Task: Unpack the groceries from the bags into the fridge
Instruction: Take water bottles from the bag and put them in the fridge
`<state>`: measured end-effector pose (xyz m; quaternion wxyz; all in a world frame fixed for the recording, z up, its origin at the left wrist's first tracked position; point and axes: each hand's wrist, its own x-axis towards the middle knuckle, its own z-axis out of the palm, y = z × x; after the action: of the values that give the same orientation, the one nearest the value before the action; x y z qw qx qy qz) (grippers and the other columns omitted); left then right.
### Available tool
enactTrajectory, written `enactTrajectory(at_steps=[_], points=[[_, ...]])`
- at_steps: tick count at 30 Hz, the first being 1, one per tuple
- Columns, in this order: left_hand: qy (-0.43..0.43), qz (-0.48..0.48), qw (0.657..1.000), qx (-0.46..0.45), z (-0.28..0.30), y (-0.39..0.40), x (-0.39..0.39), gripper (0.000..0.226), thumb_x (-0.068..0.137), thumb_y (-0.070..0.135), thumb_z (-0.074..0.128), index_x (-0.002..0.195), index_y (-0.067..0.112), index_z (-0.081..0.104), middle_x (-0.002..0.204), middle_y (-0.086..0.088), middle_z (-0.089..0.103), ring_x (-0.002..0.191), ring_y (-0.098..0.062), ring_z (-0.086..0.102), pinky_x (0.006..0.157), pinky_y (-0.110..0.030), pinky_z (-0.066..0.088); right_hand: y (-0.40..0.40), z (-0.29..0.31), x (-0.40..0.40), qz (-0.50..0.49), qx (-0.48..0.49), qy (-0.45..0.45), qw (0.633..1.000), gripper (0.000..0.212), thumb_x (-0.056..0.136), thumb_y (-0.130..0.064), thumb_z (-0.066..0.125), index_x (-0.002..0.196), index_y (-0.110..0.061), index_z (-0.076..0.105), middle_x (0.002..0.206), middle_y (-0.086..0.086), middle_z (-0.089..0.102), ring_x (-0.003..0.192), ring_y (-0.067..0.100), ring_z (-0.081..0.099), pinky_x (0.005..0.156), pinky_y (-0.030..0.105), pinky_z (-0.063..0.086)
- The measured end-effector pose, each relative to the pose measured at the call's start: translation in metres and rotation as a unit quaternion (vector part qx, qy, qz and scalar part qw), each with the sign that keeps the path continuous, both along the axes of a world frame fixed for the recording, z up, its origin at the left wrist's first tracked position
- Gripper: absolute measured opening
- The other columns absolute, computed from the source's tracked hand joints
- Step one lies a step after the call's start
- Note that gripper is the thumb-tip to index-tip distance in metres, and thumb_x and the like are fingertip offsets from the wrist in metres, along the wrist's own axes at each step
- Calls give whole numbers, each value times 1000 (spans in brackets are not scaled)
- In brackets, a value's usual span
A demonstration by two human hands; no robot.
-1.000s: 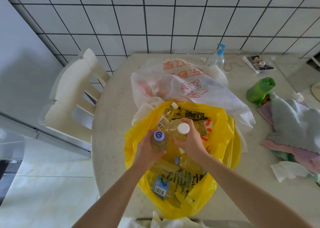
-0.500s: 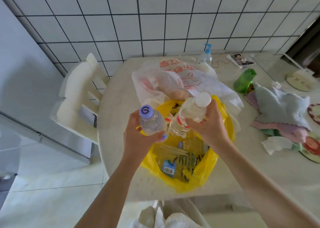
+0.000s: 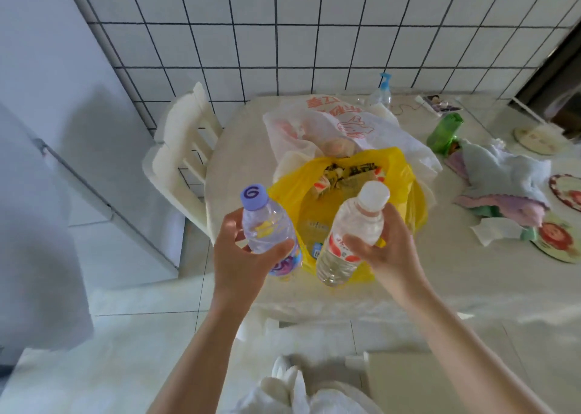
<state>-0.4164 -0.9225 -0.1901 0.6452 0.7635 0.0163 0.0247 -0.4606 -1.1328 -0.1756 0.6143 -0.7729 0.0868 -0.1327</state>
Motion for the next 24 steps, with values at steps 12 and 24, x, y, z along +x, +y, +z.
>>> enactTrajectory(at_steps=[12,24], points=[[34,151,988,19,-28,52,-192,61,54,7,93,98,31,58,86,25,66,74,6,63,60,-11,50,51,-27,-115,167,31,36,985,58,63,-7,87,111,-19,56,97,-9,66,88,1,63,70,22,55],[105,333,936,44,-55,143,-354,72,51,5,93,110,23,57,93,28,64,80,8,60,64,-9,49,162,-58,-196,358,-61,100,927,67,65,-37,87,119,-21,52,110,-4,64,102,20,63,85,46,54]])
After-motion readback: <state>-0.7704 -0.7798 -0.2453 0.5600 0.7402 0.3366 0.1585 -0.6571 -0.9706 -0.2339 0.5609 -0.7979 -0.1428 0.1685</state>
